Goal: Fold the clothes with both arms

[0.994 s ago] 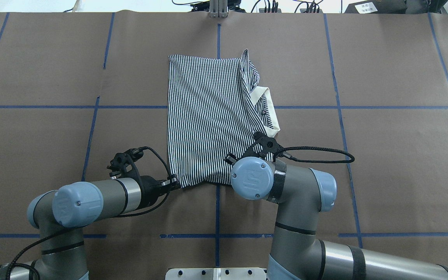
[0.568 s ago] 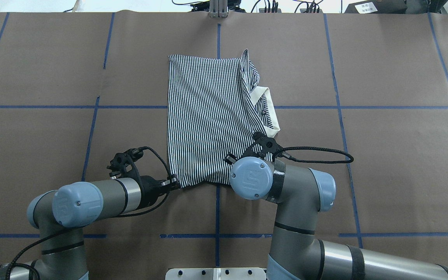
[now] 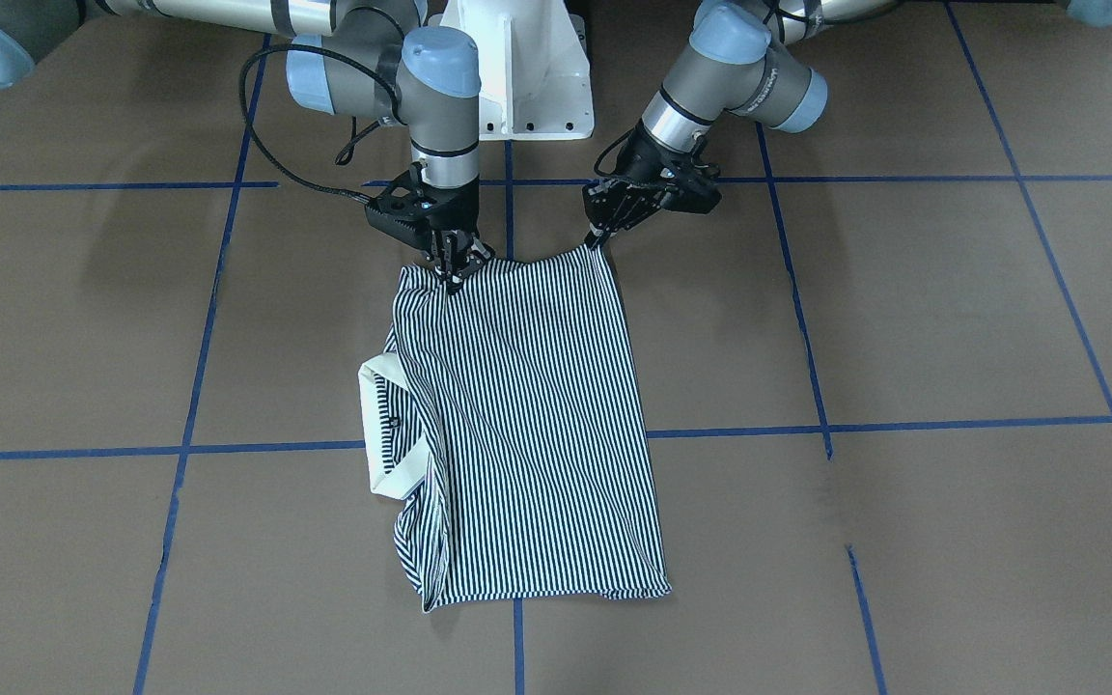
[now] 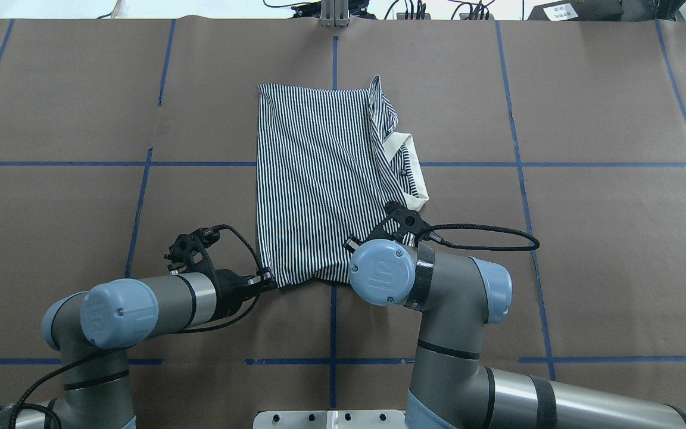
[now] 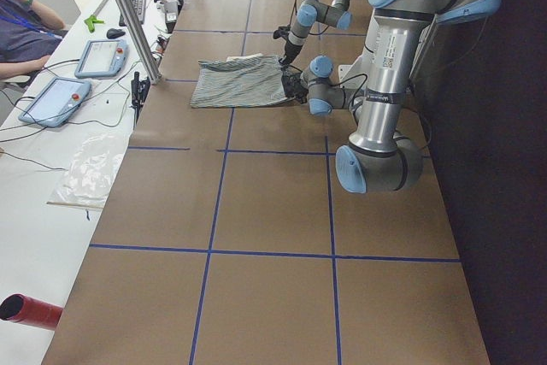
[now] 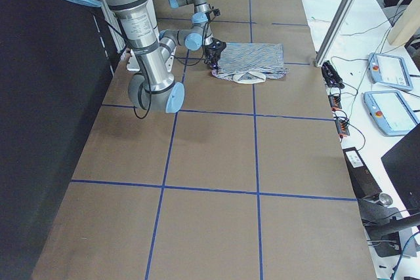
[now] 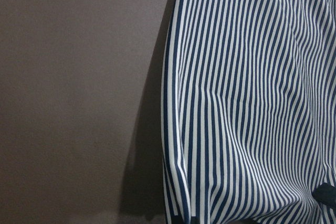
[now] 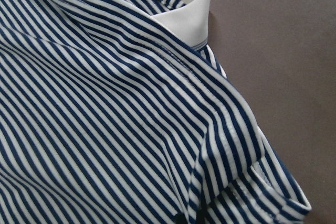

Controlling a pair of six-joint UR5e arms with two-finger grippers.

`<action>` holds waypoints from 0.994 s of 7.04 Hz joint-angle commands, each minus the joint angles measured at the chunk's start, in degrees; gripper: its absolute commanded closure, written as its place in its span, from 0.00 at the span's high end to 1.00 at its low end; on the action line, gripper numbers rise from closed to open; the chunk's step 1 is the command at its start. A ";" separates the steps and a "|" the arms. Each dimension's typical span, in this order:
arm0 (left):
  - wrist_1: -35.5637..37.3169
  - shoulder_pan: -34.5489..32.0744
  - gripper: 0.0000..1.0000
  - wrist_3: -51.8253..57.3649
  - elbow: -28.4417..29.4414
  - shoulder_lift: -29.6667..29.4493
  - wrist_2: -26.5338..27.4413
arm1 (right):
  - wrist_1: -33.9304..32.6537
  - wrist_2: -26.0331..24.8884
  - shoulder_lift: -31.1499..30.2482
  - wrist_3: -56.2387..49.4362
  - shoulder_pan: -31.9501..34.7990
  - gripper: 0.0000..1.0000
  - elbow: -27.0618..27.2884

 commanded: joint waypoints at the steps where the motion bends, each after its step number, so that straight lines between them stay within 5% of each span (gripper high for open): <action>1: 0.00 0.03 0.00 0.09 -0.12 -0.10 -0.13 | 0.01 -0.03 0.00 0.03 0.09 0.00 0.67; 3: 3.13 -0.49 0.00 0.61 -6.14 0.77 -0.74 | -1.21 0.06 -1.48 0.03 0.44 0.00 6.53; 6: 26.65 -0.23 0.00 0.00 -26.60 0.43 -4.08 | -21.01 -0.03 -2.72 4.49 -4.98 0.00 28.73; 7: 30.98 -0.06 0.00 0.00 -29.97 0.17 -4.95 | -24.74 0.06 -1.94 5.73 -5.79 0.00 31.50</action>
